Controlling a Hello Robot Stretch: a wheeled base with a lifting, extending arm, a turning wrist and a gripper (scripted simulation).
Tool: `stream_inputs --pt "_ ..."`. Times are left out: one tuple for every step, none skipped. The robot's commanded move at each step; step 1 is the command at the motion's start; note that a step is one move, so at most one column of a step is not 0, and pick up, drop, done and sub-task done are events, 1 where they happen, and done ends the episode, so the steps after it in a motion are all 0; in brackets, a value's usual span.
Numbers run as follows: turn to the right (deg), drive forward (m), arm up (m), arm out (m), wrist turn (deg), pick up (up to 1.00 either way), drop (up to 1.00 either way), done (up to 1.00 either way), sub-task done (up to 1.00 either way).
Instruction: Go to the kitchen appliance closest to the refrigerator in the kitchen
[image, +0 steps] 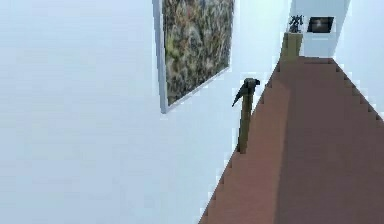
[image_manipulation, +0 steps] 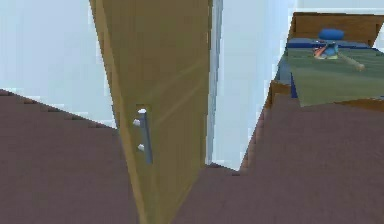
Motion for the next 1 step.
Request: stream_inputs --pt "45.0 0.00 0.00 0.00 0.0 0.00 0.00 0.00 0.00"
